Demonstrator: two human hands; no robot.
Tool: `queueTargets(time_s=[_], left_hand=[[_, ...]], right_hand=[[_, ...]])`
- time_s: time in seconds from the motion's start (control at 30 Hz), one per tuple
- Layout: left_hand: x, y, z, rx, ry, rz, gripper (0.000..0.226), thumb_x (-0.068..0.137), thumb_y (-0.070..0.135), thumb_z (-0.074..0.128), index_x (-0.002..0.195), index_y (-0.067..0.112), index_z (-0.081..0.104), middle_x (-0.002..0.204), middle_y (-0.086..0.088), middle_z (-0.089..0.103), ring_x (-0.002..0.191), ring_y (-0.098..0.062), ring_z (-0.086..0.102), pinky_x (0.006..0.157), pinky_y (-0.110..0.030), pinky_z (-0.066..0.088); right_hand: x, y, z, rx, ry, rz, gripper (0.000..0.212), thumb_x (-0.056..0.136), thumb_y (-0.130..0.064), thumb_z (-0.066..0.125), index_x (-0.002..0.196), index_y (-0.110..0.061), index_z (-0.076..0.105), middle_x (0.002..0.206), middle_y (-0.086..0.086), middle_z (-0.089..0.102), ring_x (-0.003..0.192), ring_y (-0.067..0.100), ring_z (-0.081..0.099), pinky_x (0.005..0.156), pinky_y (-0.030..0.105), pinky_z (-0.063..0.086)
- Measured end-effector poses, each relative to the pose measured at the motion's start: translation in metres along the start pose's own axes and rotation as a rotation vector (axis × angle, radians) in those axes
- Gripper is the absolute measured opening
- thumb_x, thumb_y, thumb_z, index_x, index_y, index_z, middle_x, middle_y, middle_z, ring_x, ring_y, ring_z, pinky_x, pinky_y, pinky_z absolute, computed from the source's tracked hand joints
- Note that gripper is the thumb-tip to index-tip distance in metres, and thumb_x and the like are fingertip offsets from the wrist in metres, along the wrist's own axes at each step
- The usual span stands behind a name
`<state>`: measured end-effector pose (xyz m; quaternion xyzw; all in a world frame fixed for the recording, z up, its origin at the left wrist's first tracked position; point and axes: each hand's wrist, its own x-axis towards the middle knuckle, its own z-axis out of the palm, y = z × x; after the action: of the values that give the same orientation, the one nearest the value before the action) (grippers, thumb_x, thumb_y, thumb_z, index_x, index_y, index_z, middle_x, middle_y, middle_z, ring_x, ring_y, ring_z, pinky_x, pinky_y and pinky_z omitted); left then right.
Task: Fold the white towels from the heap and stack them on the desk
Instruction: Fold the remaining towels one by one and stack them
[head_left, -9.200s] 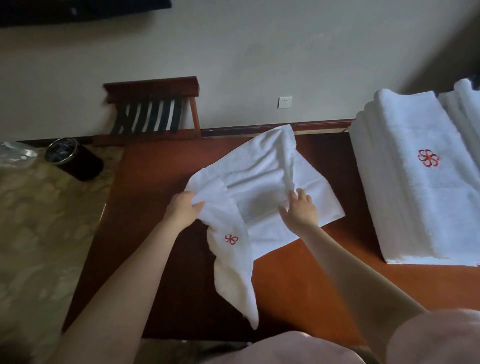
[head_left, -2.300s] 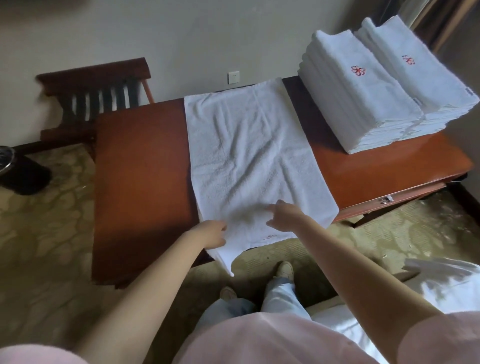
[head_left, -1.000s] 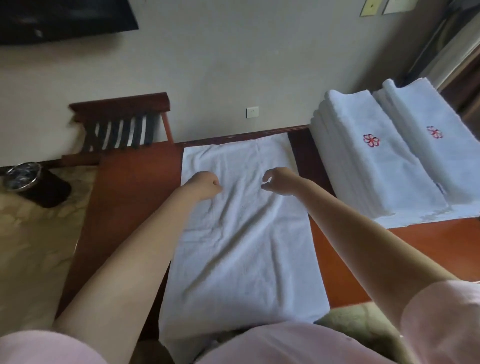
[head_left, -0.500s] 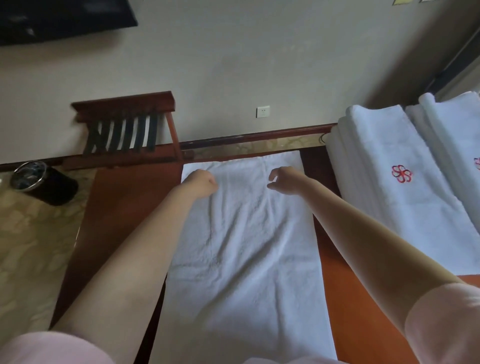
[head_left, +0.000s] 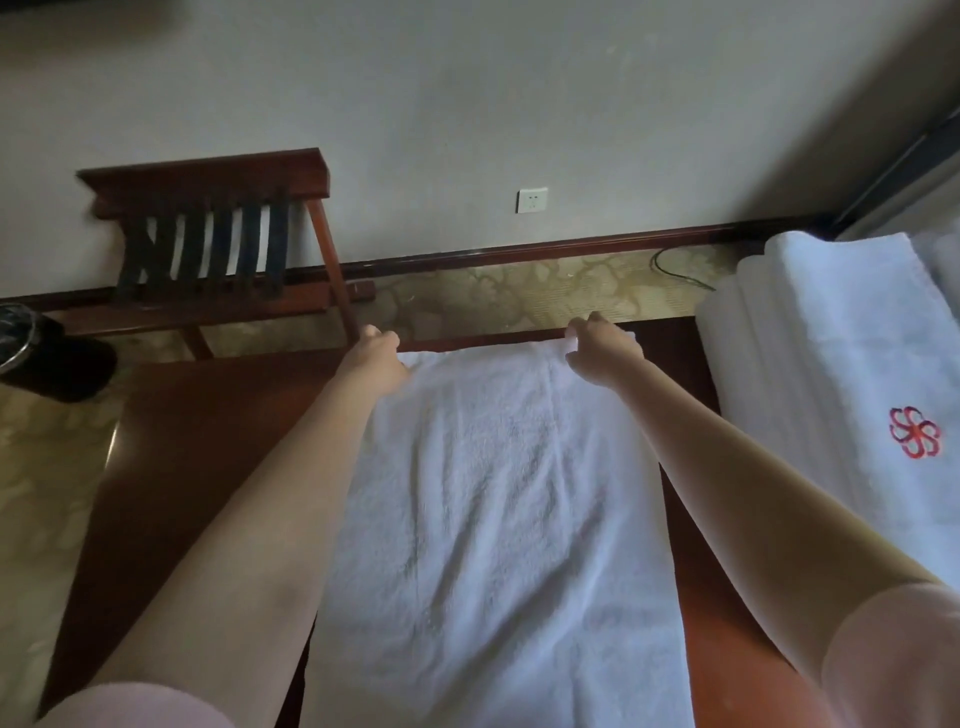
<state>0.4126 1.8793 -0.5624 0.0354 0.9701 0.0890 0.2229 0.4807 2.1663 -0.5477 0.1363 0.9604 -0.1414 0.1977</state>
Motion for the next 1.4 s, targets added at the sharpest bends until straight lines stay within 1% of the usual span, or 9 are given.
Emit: queueTargets(time_s=[0.13,0.27,0.37,0.47,0.53,0.67,0.77,0.9,1.4], left_hand=[[0.014,-0.007,0.008,0.068,-0.072,-0.009,0.037,0.093,0.019,0.053,0.127,0.007,0.048,0.138,-0.013,0.031,0.113,-0.035,0.051,0.094,-0.04,0.045],[0.021,-0.008,0.013,0.119,-0.089,-0.036,0.035,0.092,0.018,0.052,0.126,0.009,0.046,0.137,-0.015,0.035,0.112,-0.036,0.051,0.092,-0.043,0.047],[0.018,-0.01,0.014,0.203,-0.124,-0.028,0.029,0.094,0.015,0.047,0.122,0.007,0.052,0.138,-0.017,0.039,0.111,-0.034,0.053,0.086,-0.039,0.047],[0.007,-0.01,0.011,0.096,-0.023,-0.082,0.017,0.091,0.006,0.047,0.106,0.007,0.055,0.115,-0.016,0.055,0.096,-0.033,0.057,0.077,-0.038,0.051],[0.0,-0.011,0.0,-0.039,0.056,-0.166,0.018,0.086,-0.004,0.048,0.099,0.007,0.054,0.102,-0.016,0.059,0.088,-0.035,0.061,0.075,-0.039,0.055],[-0.01,-0.015,-0.039,-0.14,0.186,-0.17,0.029,0.085,-0.007,0.051,0.111,0.005,0.052,0.106,-0.019,0.06,0.096,-0.038,0.062,0.079,-0.042,0.056],[-0.021,-0.016,-0.07,-0.065,0.318,-0.115,0.024,0.088,-0.001,0.049,0.111,0.006,0.051,0.108,-0.021,0.058,0.1,-0.039,0.059,0.074,-0.035,0.05],[-0.033,-0.022,-0.095,-0.046,0.431,-0.022,0.015,0.091,0.0,0.042,0.103,0.006,0.05,0.1,-0.023,0.059,0.09,-0.041,0.06,0.076,-0.047,0.056],[-0.06,-0.026,-0.095,0.038,0.366,0.006,0.015,0.093,0.004,0.047,0.098,0.008,0.061,0.096,-0.015,0.059,0.085,-0.031,0.059,0.077,-0.041,0.057]], right_hand=[[0.017,0.002,0.01,-0.014,0.06,0.012,0.038,0.09,-0.01,0.057,0.127,-0.016,0.051,0.123,0.005,0.043,0.067,0.014,0.048,0.043,0.024,0.034],[0.023,0.007,0.015,-0.099,0.035,0.04,0.019,0.088,-0.004,0.054,0.106,-0.01,0.053,0.123,0.009,0.043,0.06,0.015,0.043,0.041,0.025,0.03],[0.02,0.008,0.015,-0.07,0.056,0.05,0.026,0.084,0.003,0.046,0.104,-0.014,0.052,0.107,0.007,0.054,0.059,0.016,0.043,0.043,0.027,0.03],[0.012,0.007,0.013,0.016,0.075,0.046,0.027,0.081,0.007,0.037,0.095,-0.015,0.045,0.077,0.005,0.054,0.06,0.017,0.044,0.044,0.028,0.032],[0.006,0.006,0.008,0.109,0.109,0.04,0.02,0.083,0.006,0.036,0.091,-0.01,0.045,0.076,0.006,0.053,0.061,0.018,0.044,0.044,0.028,0.031],[-0.007,-0.005,-0.017,0.27,0.23,0.01,0.006,0.089,-0.001,0.045,0.088,-0.007,0.047,0.07,0.006,0.051,0.063,0.022,0.045,0.05,0.03,0.031],[-0.014,-0.018,-0.038,0.282,0.352,-0.04,0.005,0.089,-0.003,0.049,0.089,-0.007,0.047,0.077,0.008,0.052,0.069,0.027,0.047,0.05,0.031,0.028],[-0.021,-0.026,-0.054,0.293,0.432,-0.072,0.009,0.089,-0.003,0.051,0.097,0.0,0.051,0.097,0.019,0.057,0.082,0.031,0.051,0.062,0.032,0.031],[-0.056,-0.031,-0.063,0.261,0.435,-0.034,0.012,0.083,0.0,0.047,0.092,-0.003,0.055,0.097,0.016,0.06,0.08,0.029,0.052,0.061,0.029,0.034]])
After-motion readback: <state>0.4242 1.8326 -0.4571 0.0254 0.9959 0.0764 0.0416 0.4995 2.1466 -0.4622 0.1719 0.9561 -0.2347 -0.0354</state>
